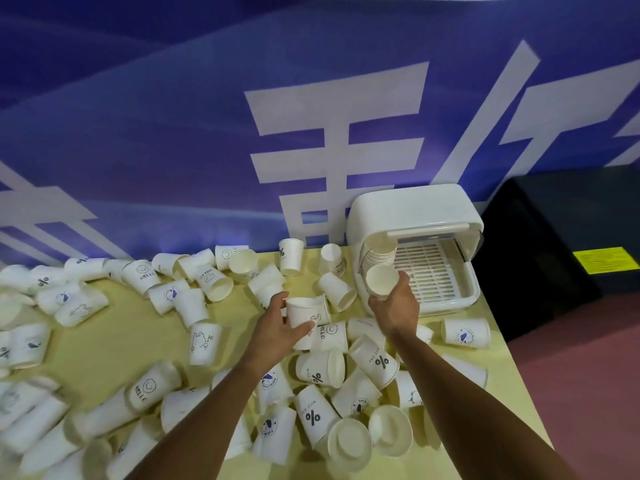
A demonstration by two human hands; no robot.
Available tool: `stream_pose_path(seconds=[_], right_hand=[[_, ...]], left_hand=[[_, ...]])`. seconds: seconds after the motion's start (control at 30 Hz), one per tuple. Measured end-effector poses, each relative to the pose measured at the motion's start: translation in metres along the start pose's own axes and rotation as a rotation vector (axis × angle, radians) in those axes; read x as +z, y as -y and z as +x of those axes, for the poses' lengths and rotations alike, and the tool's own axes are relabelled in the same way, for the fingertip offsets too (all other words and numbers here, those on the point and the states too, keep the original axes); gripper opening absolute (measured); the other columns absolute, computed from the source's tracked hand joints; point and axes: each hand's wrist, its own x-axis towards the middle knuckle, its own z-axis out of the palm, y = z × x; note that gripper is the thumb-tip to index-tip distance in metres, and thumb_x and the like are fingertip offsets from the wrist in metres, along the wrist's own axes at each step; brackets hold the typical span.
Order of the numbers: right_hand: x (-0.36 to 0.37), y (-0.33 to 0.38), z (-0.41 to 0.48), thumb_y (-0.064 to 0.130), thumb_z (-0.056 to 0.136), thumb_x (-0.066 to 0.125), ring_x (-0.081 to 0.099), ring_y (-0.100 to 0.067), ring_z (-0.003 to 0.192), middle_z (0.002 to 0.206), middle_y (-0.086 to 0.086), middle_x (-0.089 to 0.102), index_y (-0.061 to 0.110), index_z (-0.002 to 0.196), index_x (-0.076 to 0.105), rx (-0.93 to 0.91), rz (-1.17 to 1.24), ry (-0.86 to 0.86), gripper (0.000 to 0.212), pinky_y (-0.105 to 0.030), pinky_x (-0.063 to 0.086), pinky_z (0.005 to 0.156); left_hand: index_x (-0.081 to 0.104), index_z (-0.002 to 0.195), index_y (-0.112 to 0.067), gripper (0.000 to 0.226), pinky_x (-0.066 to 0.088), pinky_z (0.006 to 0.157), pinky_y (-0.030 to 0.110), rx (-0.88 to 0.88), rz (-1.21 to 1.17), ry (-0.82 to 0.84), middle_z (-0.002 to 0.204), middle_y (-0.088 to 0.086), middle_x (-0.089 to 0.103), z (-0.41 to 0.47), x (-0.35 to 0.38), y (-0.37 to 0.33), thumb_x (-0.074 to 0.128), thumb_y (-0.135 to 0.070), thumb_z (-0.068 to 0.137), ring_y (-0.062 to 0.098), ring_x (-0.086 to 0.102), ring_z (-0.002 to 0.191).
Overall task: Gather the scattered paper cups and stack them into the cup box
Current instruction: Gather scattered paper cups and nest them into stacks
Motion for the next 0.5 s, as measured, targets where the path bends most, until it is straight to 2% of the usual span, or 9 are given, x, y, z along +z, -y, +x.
stream_pose_path(seconds=[0.2,0.3,0.43,0.5], right_hand=[[0.001,-0.002,-0.003,0.034,0.067,0.083,0.062,-0.033,0.104,0.116,-0.010,0.063,0.014,0.133,0.038,0.022,-0.029,0.014,0.082,-0.049,0.054,0.090],[0.000,-0.002,-0.007,0.033,0.067,0.083,0.058,-0.031,0.106,0.120,-0.011,0.060,0.013,0.134,0.039,-0.013,-0.053,0.014,0.083,-0.049,0.052,0.093],[-0.002,0.012,-0.020,0.030,0.076,0.081,0.048,-0.034,0.126,0.137,-0.016,0.051,0.006,0.140,0.041,-0.134,-0.180,-0.162,0.080,-0.049,0.041,0.108],[-0.004,0.027,-0.029,0.030,0.084,0.074,0.046,-0.033,0.130,0.140,-0.015,0.050,0.006,0.141,0.043,-0.198,-0.136,-0.203,0.069,-0.049,0.038,0.111]], left_hand=[[0.033,0.143,-0.024,0.082,0.049,0.090,0.030,0.008,0.025,0.014,0.126,-0.007,0.049,0.004,0.001,0.001,0.081,-0.028,0.077,0.016,0.057,0.107],[0.034,0.142,-0.025,0.082,0.050,0.092,0.033,0.006,0.018,0.022,0.126,-0.005,0.051,0.008,0.000,0.000,0.082,-0.027,0.075,0.017,0.057,0.109],[0.038,0.140,-0.025,0.081,0.049,0.091,0.031,-0.005,0.004,0.010,0.123,-0.003,0.055,0.012,-0.009,0.000,0.084,-0.029,0.073,0.018,0.057,0.111],[0.039,0.139,-0.024,0.082,0.048,0.091,0.030,-0.008,-0.004,-0.001,0.122,-0.003,0.057,0.013,-0.015,0.000,0.085,-0.030,0.072,0.018,0.057,0.111]])
